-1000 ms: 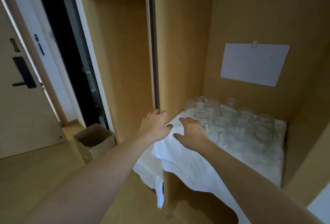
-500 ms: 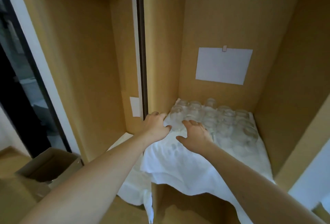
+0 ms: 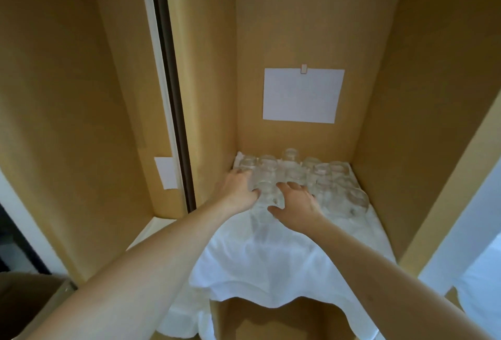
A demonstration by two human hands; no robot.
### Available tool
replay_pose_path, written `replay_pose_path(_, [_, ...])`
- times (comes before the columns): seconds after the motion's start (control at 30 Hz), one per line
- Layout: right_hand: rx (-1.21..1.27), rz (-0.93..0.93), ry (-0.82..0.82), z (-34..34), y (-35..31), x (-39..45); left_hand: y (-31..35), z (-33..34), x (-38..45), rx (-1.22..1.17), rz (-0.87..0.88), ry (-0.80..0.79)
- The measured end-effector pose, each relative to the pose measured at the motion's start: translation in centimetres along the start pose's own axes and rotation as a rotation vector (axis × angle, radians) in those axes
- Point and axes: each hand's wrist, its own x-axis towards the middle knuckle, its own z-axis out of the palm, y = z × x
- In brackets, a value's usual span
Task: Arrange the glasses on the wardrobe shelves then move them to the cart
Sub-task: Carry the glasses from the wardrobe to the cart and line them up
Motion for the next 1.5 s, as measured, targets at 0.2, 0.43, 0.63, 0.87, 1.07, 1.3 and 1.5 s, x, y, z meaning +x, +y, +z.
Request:
replay_pose_path(0.2, [0.034,0.048,0.006,0.0,2.9,6.4,-0.3,1.4,6.4,-0.056,-0.002,0.04])
replay_pose_path(0.43, [0.042,0.045,0.01,-0.5,5.6,14.7,-1.1,1.9,15.0,-0.147,-0.121,0.014])
replay_pose_path(0.63, [0.064,0.045,0.0,-0.2,7.7,21.2,-1.6,3.5,20.7,-0.172,-0.147,-0.024])
replay_pose_path(0.87, [0.067,0.076,-0.051,0.2,10.2,27.3,-2.4,5.0,26.1,-0.245,-0.21,-0.069])
replay_pose_path(1.07, [0.085,0.096,-0.154,1.8,11.4,29.7,-3.3,7.8,28.7,-0.285,-0.175,-0.212])
replay_pose_path(1.3, [0.042,0.087,-0.211,3.1,11.7,30.5,-3.3,10.3,31.5,-0.158,-0.124,-0.376])
replay_pose_path(1.5, [0.046,0.094,-0.179,3.6,11.9,30.8,-2.5,12.0,32.6,-0.059,-0.113,-0.511])
